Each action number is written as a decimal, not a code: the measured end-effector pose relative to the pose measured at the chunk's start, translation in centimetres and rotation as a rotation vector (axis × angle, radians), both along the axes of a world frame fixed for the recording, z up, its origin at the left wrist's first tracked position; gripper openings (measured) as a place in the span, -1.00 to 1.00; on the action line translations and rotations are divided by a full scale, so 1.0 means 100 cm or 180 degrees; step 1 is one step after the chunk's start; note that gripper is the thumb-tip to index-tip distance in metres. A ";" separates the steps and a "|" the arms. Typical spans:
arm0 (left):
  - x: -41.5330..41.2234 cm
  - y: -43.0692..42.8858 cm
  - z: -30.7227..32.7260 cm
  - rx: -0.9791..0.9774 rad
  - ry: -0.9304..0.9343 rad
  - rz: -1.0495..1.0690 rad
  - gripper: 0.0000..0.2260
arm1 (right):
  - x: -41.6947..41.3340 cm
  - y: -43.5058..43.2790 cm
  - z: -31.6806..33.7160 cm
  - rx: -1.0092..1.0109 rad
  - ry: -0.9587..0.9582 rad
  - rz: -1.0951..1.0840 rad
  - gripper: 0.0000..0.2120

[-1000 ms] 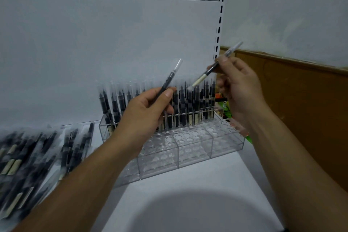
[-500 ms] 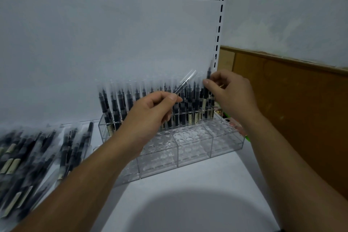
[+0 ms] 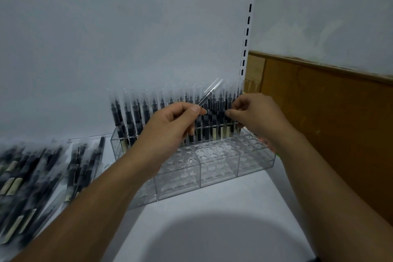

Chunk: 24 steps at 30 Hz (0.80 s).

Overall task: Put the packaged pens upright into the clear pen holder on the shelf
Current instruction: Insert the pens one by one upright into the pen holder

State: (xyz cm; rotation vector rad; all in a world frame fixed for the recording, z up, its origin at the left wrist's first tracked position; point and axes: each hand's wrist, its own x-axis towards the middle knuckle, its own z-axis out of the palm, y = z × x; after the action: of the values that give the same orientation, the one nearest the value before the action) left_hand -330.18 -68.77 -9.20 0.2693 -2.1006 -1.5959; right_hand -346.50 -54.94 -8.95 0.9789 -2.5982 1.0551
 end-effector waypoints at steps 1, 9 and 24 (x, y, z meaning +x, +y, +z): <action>0.000 0.000 0.000 -0.0027 0.0001 -0.0010 -0.81 | 0.000 0.000 0.000 0.0001 -0.0006 0.0015 -0.83; -0.001 -0.001 -0.002 -0.0142 0.0042 0.0013 -0.84 | 0.006 0.016 0.015 -0.0062 -0.0283 0.0276 -0.73; -0.003 0.007 -0.007 -0.2177 -0.0671 -0.0014 -0.58 | 0.024 0.008 0.028 -0.2540 -0.1461 0.1167 -0.90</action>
State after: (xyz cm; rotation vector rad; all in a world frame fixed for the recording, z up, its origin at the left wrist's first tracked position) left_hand -330.49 -68.07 -9.86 0.1971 -2.6583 -0.7914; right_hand -344.09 -54.17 -6.16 1.0783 -1.9266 2.3824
